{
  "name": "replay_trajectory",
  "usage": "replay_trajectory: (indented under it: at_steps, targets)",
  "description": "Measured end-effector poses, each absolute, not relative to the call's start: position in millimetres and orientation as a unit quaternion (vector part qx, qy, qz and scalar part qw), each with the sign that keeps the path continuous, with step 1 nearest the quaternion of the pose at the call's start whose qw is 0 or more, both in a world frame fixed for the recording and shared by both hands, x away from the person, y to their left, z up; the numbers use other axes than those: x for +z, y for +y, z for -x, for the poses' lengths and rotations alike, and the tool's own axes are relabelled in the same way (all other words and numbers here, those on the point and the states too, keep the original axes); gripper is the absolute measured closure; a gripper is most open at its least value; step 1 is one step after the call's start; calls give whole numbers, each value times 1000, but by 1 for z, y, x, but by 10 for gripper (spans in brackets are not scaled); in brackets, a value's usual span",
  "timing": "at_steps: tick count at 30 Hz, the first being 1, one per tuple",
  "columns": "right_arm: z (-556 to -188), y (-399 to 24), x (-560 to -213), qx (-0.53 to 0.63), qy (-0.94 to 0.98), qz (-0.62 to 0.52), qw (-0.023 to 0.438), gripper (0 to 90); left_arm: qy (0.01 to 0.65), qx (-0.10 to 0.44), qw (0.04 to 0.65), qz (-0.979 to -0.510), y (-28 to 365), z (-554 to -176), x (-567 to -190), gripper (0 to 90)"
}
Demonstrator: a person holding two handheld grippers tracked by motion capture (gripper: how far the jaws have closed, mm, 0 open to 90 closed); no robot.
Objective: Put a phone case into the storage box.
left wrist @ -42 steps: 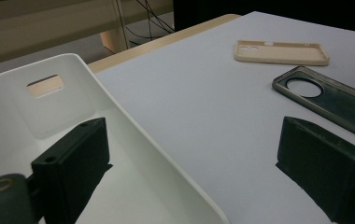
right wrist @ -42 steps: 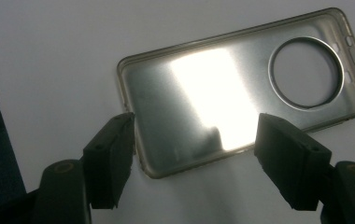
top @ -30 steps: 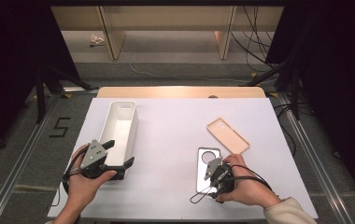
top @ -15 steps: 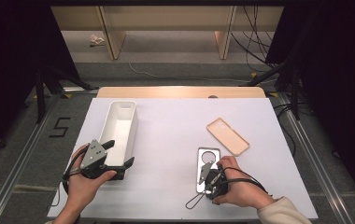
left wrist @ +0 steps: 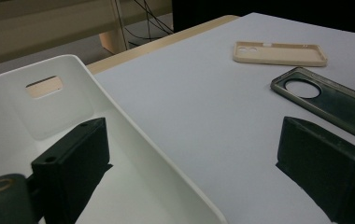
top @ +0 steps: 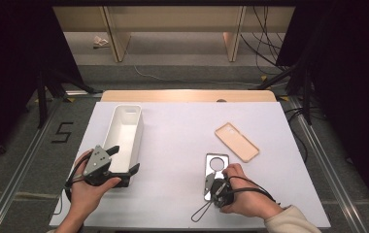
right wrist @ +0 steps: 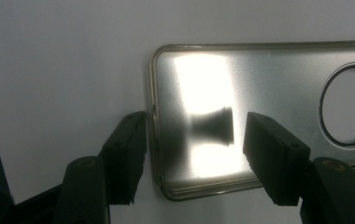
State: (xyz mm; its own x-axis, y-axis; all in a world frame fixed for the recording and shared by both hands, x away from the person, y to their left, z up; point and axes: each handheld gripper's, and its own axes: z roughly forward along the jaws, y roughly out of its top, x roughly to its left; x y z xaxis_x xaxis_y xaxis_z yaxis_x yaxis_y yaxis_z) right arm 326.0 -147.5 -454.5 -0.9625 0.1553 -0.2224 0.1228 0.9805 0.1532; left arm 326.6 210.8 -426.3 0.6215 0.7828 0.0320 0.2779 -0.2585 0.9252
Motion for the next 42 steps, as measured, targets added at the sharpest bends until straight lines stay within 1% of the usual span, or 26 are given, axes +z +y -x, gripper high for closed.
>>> replay_trajectory:
  at_steps: [6, 22, 27, 29, 30, 31, 32, 34, 42]
  targets:
    - [-326, -146, -455, 69, 988, -70, 119, 406, 353, 255, 496, -751, 211, -327, -426, 88]
    - [-325, -140, -455, 53, 990, -61, 113, 451, 352, 254, 497, -751, 210, -326, -426, 89]
    - [-325, -138, -455, 45, 991, -51, 113, 497, 351, 253, 498, -751, 210, -326, -426, 90]
    - [-324, -137, -454, 42, 992, -50, 109, 525, 352, 253, 498, -751, 210, -326, -426, 90]
    - [-322, -136, -455, 40, 992, -46, 111, 558, 352, 253, 498, -752, 210, -326, -426, 91]
    - [-322, -136, -455, 40, 992, -46, 111, 558, 351, 253, 497, -752, 210, -326, -427, 91]
    - [-321, -134, -454, 33, 992, -40, 111, 585, 351, 253, 498, -752, 210, -326, -427, 90]
    - [-320, -133, -454, 28, 993, -40, 109, 595, 350, 253, 498, -752, 210, -326, -426, 90]
    - [-315, -129, -455, 17, 993, -22, 113, 684, 350, 252, 499, -752, 210, -326, -426, 91]
